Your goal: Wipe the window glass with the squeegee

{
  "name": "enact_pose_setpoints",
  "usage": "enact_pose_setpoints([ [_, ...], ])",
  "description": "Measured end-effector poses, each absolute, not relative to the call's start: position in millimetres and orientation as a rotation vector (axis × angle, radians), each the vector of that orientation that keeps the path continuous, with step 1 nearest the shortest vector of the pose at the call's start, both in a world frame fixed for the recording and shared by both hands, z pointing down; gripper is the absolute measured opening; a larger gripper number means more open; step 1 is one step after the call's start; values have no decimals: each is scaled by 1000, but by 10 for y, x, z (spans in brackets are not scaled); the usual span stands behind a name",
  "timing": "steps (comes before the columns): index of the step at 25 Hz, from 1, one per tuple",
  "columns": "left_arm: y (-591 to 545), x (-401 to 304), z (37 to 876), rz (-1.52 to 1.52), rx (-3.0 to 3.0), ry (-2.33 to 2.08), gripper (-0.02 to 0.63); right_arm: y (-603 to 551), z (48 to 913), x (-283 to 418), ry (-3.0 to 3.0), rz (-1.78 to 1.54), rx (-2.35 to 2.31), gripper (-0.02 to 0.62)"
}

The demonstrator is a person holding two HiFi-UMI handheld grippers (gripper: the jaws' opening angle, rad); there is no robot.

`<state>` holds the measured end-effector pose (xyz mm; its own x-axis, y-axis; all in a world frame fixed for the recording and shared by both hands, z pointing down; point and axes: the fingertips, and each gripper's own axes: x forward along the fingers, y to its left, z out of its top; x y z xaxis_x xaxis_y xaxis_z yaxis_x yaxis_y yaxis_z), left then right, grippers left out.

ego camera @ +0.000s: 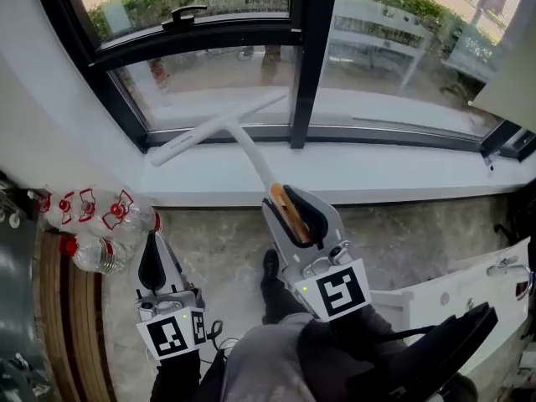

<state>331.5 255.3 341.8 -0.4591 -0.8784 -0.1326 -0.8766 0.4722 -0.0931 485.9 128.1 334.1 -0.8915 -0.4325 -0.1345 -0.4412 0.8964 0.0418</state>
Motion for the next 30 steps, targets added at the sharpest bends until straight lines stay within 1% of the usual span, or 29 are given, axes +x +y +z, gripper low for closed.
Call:
enact_pose_setpoints([
  [5,1677,2757,3328,-17,-1539,2513,0,561,3315,4361,2918,116,-696,129],
  [10,863,2258,3123,-75,-1539,2489,0,-143,3109,3786,2883,102,-650,129],
  [15,622,2018,3094,-70,-1506,2455,0,-421,3063,3550,2840,137,-663,130],
  [21,72,1325,3101,-19,-1553,2455,0,-900,2993,2970,2839,158,-735,130],
  [30,-535,318,3062,75,-1739,2292,0,-1133,2830,2168,2693,237,-955,130],
])
